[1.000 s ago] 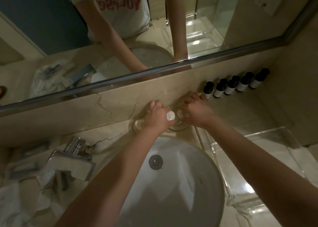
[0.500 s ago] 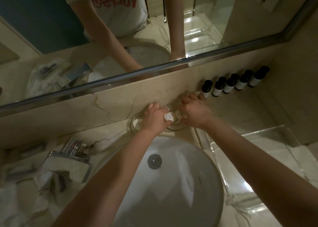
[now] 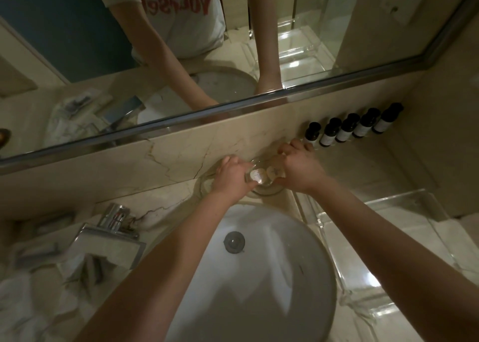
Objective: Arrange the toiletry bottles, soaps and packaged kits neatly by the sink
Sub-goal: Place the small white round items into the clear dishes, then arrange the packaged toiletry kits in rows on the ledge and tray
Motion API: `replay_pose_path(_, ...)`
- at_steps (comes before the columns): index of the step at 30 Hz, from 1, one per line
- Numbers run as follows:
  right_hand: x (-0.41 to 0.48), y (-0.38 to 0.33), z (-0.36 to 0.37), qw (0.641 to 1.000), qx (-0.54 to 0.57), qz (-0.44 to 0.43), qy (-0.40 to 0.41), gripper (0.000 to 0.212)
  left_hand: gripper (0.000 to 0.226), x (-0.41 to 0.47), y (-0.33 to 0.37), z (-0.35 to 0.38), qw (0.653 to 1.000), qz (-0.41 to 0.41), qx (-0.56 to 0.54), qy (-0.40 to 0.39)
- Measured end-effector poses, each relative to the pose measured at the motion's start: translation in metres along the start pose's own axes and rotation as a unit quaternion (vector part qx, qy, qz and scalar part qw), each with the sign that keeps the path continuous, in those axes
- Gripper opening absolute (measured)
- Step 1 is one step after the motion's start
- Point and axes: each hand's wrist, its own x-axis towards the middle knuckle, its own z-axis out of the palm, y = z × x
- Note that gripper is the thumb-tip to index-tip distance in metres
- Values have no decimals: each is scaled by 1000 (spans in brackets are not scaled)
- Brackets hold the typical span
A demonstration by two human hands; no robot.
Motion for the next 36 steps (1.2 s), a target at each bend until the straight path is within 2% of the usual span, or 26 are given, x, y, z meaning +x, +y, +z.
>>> replay_pose_path(6, -32, -7, -21, 996, 71, 31, 51, 58, 55, -33, -2, -30, 999, 23, 10, 31)
replay_pose_path(11, -76, -35, -47, 981, 136, 34, 131, 51, 52, -85, -6, -57, 995, 25, 9, 95)
replay_pose_path(17, -129, -94, -56, 972, 159, 16, 171, 41, 45, -173, -24, -74, 989, 11, 19, 148)
replay_pose_path(26, -182, -219, -23, 968, 218, -70, 102, 37, 42, -294, -100, -55, 985, -83, -21, 152)
replay_pose_path(32, -188, -314, -2, 960, 230, -158, 28, 37, 38, -369, -178, -35, 971, -195, -30, 138)
replay_pose_path(36, -180, -372, 13, 955, 213, -204, -44, 43, 41, -412, -229, -26, 949, -287, -47, 123)
